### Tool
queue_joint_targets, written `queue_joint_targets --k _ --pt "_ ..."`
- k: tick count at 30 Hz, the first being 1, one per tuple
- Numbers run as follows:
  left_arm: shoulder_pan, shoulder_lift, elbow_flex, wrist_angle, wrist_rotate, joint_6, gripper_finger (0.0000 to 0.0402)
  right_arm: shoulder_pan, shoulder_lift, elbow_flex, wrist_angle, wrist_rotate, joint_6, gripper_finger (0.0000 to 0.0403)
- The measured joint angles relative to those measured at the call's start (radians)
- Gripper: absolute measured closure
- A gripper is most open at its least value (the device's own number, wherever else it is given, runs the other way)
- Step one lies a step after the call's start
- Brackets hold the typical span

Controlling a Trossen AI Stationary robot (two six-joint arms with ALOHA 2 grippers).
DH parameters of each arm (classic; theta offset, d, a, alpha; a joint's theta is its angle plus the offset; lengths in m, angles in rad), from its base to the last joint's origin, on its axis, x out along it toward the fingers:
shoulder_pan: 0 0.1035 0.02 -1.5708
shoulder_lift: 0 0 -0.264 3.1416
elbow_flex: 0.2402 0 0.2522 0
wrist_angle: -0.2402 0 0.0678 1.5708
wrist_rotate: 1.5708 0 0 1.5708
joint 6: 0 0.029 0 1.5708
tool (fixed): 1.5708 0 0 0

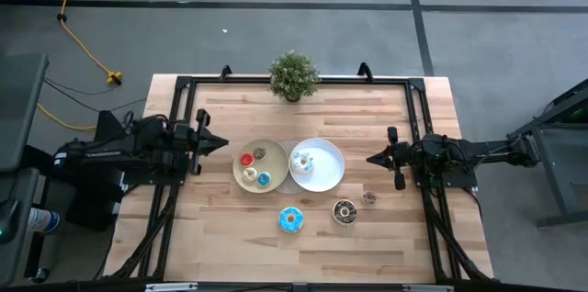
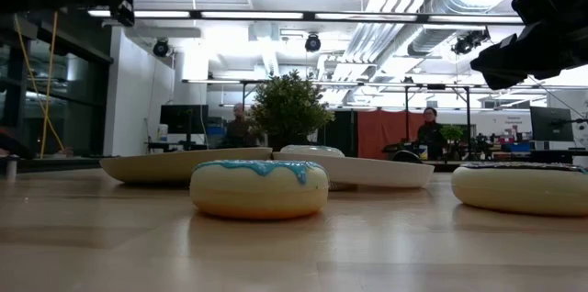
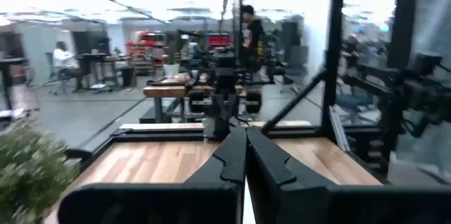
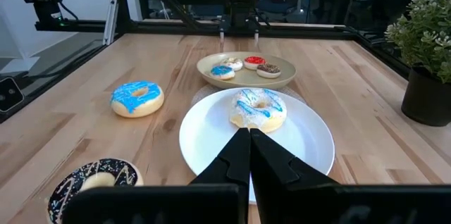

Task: Pick & Place donuts
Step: Put the small brown donut on the brown plate

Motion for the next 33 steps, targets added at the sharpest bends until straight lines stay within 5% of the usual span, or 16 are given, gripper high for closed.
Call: queue_joint_targets --k 18,33 --pt "-0.048 -0.072 -0.183 0.249 -0.073 -0.087 0.0401 0.000 0.000 0.000 0.000 0.000 0.000 0.0402" --pt "-0.143 -0.073 -0.192 0.134 -0.070 0.002 0.0401 0.000 0.000 0.000 0.000 0.000 0.000 0.0402"
